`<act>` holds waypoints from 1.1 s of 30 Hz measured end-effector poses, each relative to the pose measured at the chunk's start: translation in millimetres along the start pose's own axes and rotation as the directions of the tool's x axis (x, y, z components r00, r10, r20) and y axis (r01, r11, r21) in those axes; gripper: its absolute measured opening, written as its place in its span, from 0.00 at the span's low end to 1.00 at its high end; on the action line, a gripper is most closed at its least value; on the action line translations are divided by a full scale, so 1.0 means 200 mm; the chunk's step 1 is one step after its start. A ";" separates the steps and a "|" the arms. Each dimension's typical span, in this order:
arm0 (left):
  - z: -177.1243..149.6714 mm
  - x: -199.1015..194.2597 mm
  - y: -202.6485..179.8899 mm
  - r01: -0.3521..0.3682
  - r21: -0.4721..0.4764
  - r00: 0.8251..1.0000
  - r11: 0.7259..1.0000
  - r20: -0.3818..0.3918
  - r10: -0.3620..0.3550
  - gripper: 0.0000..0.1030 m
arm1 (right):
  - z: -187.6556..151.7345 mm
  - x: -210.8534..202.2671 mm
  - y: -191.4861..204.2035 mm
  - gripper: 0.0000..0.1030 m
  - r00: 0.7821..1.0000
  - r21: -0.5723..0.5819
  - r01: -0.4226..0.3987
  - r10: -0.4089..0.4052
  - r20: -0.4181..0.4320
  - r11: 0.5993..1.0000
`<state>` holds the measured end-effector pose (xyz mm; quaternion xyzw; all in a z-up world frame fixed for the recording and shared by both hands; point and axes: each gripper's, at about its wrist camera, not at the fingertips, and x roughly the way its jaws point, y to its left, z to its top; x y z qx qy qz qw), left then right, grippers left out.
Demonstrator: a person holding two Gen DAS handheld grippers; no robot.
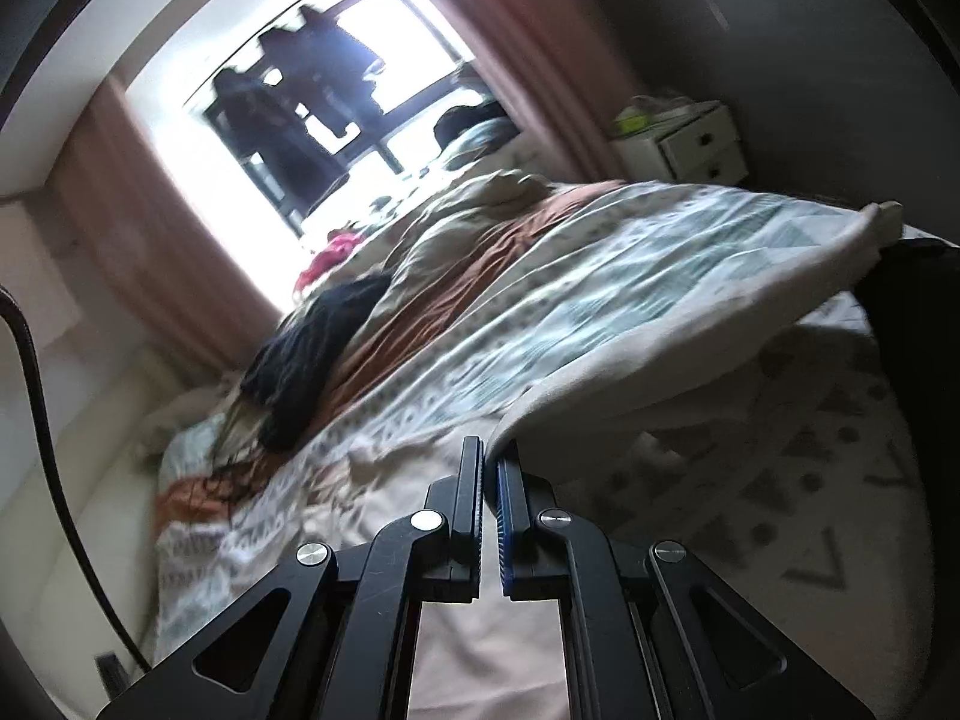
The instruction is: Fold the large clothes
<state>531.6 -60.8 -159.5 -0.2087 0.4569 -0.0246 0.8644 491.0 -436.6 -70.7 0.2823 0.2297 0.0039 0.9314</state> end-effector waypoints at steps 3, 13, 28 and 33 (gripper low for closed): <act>0.00 0.00 0.00 0.016 -0.008 1.000 1.000 -0.008 -0.016 0.86 | -0.08 0.08 0.08 0.05 0.998 -0.024 -0.021 0.019 -0.056 0.999; 0.01 -0.04 0.00 0.050 -0.026 0.999 0.998 -0.003 -0.050 0.86 | -0.43 0.37 0.08 0.31 0.918 0.072 0.033 -0.002 -0.397 0.997; -0.04 -0.12 -0.04 0.031 -0.004 0.999 1.000 0.024 -0.031 0.86 | -0.31 -0.09 -0.40 0.56 0.958 0.324 0.274 -0.227 -0.176 0.906; -0.05 -0.08 -0.05 0.018 0.004 1.000 1.000 0.019 -0.018 0.86 | -0.32 -0.07 -0.55 0.56 0.945 0.384 0.318 -0.256 -0.205 0.867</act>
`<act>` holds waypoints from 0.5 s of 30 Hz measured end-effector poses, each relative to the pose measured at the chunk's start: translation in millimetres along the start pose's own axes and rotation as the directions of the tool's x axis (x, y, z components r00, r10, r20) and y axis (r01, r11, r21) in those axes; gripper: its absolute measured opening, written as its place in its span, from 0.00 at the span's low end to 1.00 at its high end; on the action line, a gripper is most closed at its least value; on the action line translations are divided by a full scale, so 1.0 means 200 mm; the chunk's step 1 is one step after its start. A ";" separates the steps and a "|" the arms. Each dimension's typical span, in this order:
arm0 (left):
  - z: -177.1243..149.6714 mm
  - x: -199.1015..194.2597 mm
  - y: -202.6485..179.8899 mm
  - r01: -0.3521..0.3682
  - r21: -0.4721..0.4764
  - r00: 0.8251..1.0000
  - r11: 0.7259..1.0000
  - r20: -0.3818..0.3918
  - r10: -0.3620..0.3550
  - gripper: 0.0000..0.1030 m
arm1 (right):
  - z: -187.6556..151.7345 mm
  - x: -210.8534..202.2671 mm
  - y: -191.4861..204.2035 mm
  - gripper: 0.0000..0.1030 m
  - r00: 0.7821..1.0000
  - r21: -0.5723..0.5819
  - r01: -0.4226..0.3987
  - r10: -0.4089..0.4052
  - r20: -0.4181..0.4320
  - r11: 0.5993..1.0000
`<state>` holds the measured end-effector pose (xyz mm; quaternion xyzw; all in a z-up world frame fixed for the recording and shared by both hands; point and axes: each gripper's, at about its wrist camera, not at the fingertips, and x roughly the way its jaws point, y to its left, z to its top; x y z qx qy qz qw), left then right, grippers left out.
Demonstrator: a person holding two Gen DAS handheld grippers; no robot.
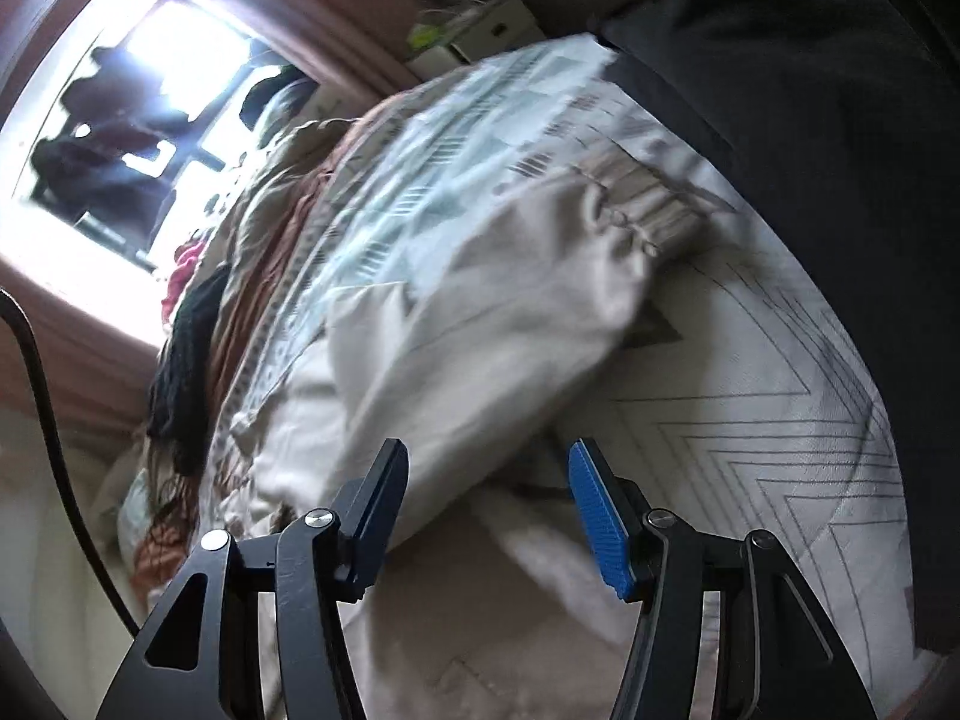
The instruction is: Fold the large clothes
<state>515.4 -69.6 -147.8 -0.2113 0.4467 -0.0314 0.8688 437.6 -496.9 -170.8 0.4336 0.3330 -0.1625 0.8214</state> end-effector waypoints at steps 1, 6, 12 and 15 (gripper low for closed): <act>0.00 0.02 0.00 -0.005 0.000 1.000 1.000 -0.003 0.005 0.86 | 0.00 0.02 -0.02 0.55 1.000 -0.001 0.008 -0.008 0.001 1.000; 0.00 0.11 0.02 -0.025 -0.001 1.000 1.000 -0.015 0.025 0.86 | 0.06 0.15 -0.09 0.53 1.000 0.047 0.029 -0.029 -0.007 0.998; 0.02 0.18 0.07 -0.032 -0.013 0.999 0.999 -0.023 0.032 0.86 | 0.15 0.24 -0.13 0.47 0.999 0.077 0.024 -0.028 0.042 0.997; 0.02 0.22 0.10 -0.030 -0.031 0.999 0.999 -0.027 0.029 0.86 | 0.18 0.27 -0.15 0.26 0.997 0.087 0.037 -0.042 0.062 0.996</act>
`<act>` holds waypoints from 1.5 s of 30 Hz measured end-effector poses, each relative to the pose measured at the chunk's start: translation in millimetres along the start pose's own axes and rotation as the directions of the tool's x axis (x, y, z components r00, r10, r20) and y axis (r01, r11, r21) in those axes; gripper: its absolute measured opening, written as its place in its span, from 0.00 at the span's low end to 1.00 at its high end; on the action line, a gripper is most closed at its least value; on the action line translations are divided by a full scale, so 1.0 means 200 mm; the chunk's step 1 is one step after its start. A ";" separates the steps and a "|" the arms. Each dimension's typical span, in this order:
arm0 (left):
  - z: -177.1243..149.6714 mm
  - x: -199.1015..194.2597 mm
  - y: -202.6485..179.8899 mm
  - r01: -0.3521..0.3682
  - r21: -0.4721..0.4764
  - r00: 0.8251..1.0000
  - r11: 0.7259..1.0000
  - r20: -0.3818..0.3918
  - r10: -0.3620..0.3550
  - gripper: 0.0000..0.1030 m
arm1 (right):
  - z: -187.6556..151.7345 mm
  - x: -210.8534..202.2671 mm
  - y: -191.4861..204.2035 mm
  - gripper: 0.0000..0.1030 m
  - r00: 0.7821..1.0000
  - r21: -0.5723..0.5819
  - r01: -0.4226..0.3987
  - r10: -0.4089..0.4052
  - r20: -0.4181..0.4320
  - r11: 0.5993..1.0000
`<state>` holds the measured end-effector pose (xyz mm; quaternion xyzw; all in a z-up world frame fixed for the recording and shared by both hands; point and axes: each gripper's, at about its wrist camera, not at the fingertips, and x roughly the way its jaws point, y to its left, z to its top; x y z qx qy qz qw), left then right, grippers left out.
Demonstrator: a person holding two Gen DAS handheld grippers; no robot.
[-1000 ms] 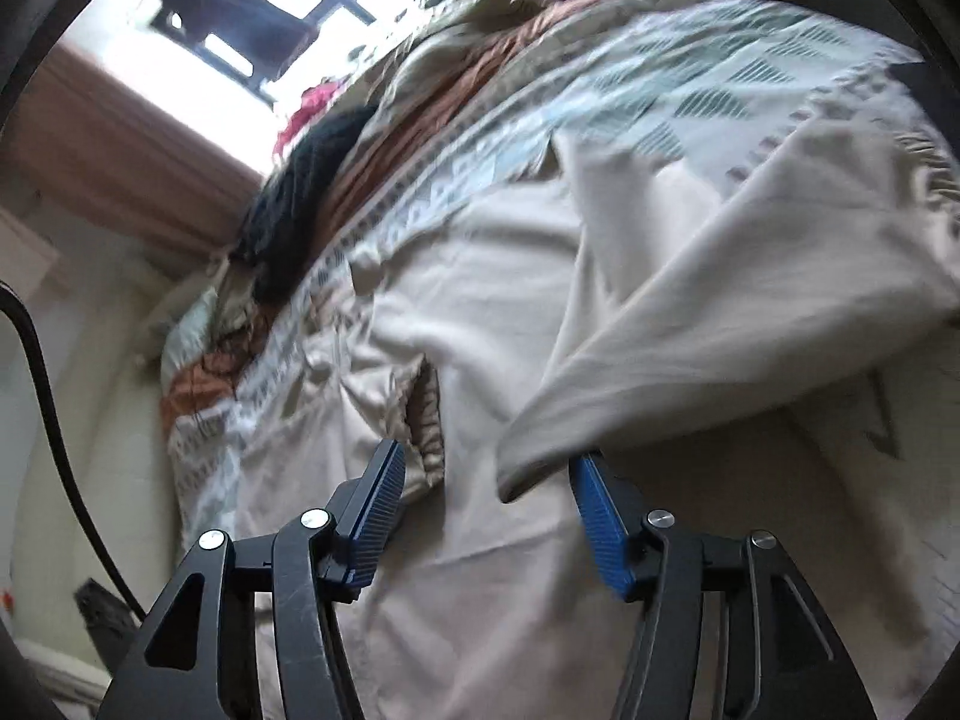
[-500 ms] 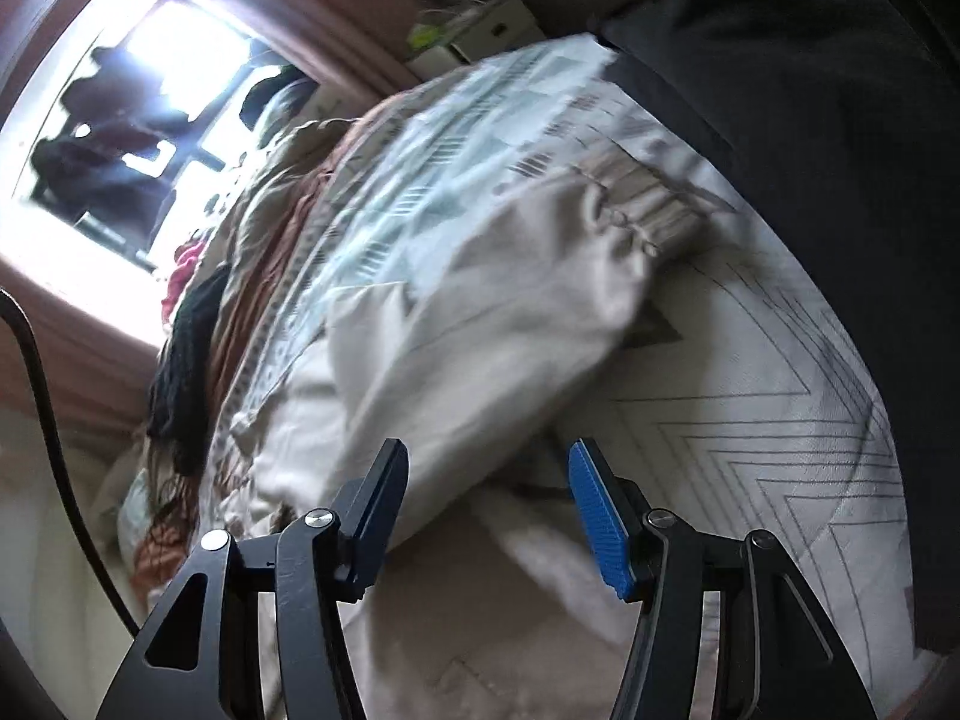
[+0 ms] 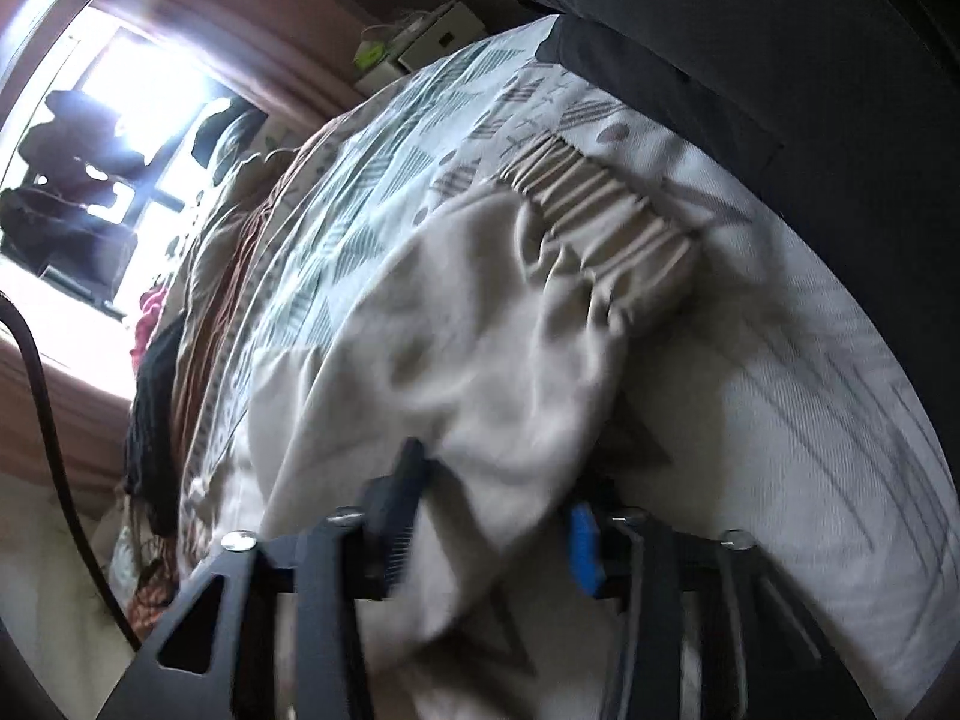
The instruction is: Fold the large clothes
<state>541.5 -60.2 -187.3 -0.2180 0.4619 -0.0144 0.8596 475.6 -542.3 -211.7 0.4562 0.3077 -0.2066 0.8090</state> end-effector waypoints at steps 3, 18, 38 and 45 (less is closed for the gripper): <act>0.00 0.03 0.04 0.000 -0.017 1.000 1.000 -0.024 0.000 0.86 | 0.03 0.00 -0.01 0.09 1.000 0.029 -0.015 0.015 0.011 0.999; 0.10 -0.22 0.20 0.064 -0.080 0.996 0.995 0.070 -0.059 0.86 | -0.20 -0.61 0.72 0.06 0.915 -0.277 -0.320 0.371 0.158 0.906; 0.17 -0.50 0.70 0.024 -0.212 0.992 0.977 0.128 0.003 0.86 | -1.18 -0.43 1.53 0.08 0.865 -0.555 -0.492 0.447 -0.226 0.671; 0.17 -0.50 0.67 0.023 -0.225 0.992 0.974 0.127 0.006 0.86 | -1.36 -0.24 1.50 0.63 0.884 -0.605 -0.455 0.253 -0.393 0.653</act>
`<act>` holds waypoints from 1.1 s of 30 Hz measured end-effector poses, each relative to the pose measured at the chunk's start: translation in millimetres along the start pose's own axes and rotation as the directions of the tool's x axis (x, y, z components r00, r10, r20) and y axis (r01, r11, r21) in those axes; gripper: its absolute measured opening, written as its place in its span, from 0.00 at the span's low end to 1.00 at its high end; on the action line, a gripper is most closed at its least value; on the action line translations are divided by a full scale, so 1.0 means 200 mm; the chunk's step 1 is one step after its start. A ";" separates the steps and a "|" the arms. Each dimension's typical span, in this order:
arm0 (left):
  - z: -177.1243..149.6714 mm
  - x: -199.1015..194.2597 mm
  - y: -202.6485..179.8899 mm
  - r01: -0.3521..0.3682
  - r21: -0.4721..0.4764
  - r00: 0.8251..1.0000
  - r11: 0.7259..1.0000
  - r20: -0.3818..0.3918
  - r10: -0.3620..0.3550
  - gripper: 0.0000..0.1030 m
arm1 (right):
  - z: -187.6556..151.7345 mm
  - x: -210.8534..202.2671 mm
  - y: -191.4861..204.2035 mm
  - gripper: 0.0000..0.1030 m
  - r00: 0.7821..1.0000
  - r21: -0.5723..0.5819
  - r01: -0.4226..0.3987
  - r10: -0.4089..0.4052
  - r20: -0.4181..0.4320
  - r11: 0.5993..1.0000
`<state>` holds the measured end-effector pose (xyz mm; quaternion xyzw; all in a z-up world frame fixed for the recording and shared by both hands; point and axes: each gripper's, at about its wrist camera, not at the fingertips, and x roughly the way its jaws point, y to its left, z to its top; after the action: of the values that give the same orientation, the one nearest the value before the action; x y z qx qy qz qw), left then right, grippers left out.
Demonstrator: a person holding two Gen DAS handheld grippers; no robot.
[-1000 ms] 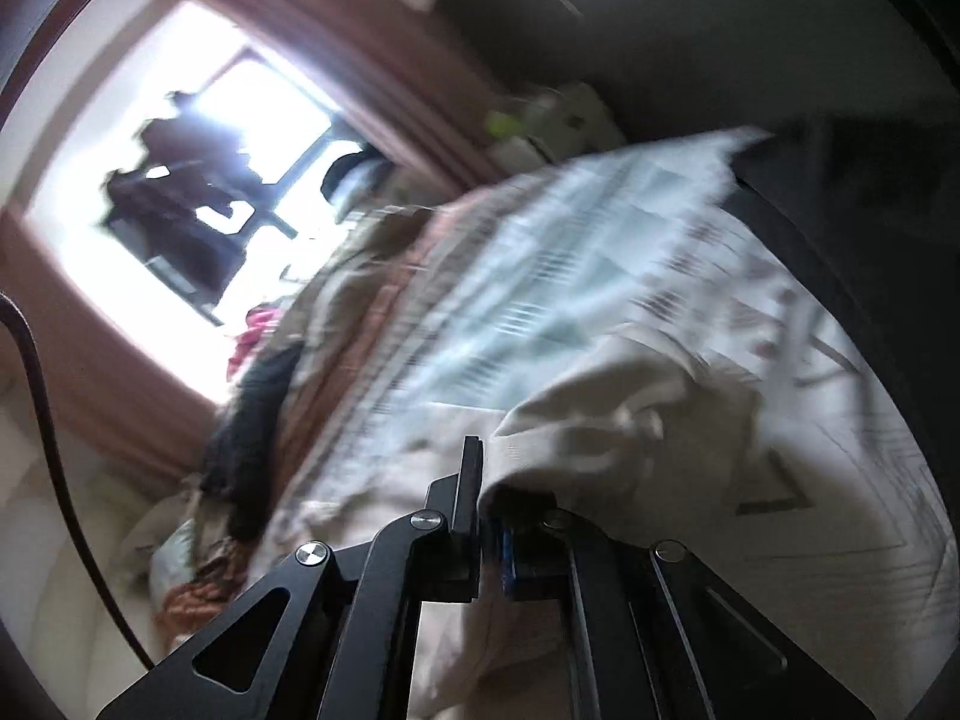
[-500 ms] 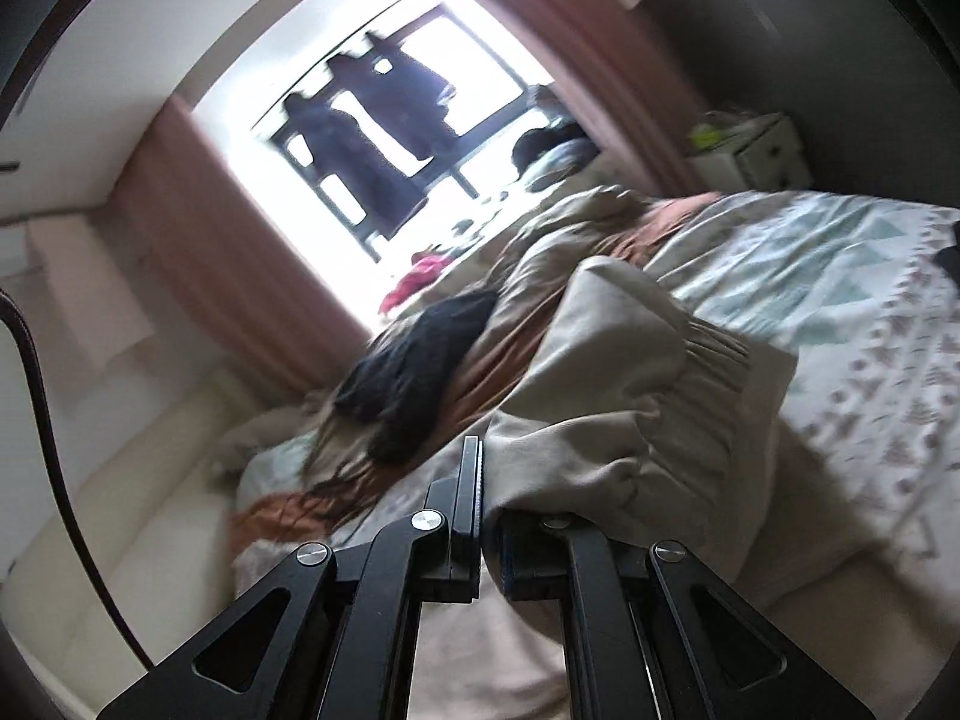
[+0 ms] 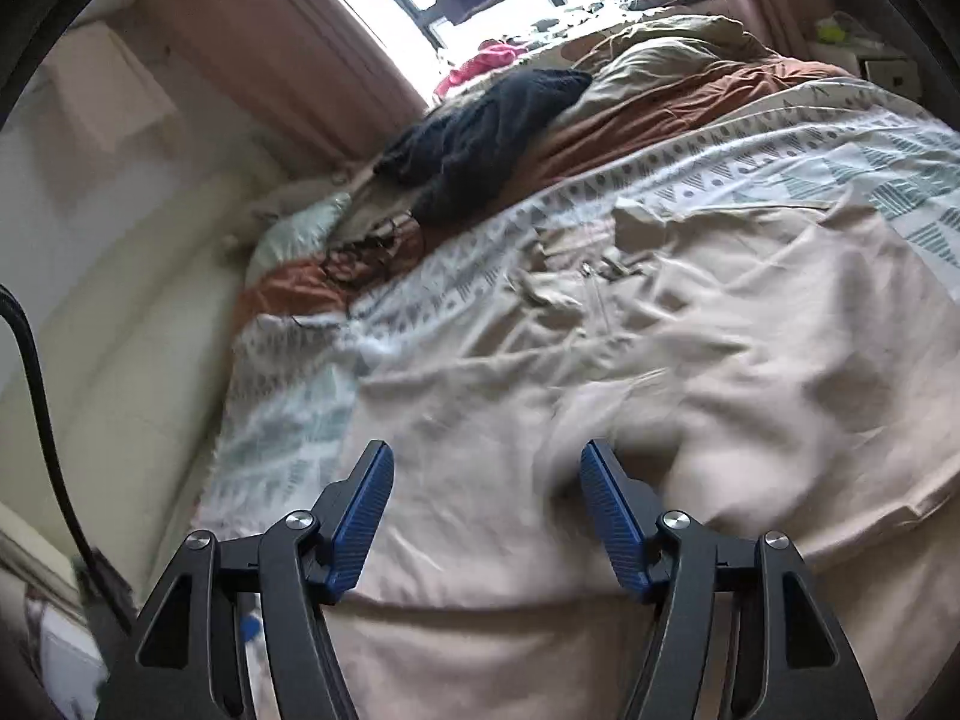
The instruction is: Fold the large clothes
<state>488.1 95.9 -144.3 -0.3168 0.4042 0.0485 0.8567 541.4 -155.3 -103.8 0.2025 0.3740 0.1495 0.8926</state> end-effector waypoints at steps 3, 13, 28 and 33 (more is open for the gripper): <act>-0.02 0.01 -0.07 0.005 0.013 1.000 1.000 0.002 -0.005 0.86 | 0.00 -0.03 -0.08 0.63 1.000 0.063 -0.008 0.008 -0.008 0.998; -0.18 0.15 -0.40 0.002 0.143 1.000 0.990 -0.026 0.002 0.86 | -0.04 -0.23 -0.46 0.63 0.994 0.205 0.104 -0.108 0.005 0.973; -0.42 0.54 -0.75 0.003 0.355 0.992 0.935 -0.115 0.040 0.86 | -0.13 -0.46 -1.27 0.63 0.986 0.532 0.145 -0.164 -0.012 0.834; -0.46 0.68 -0.75 -0.052 0.408 0.983 0.911 -0.143 0.120 0.86 | -0.13 -0.44 -1.48 0.63 0.992 0.610 0.102 -0.127 -0.002 0.786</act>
<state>569.0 -101.1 -211.3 -0.1185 0.4884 -0.0245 0.8642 497.1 -443.3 -206.9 0.4585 0.3963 -0.0370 0.7946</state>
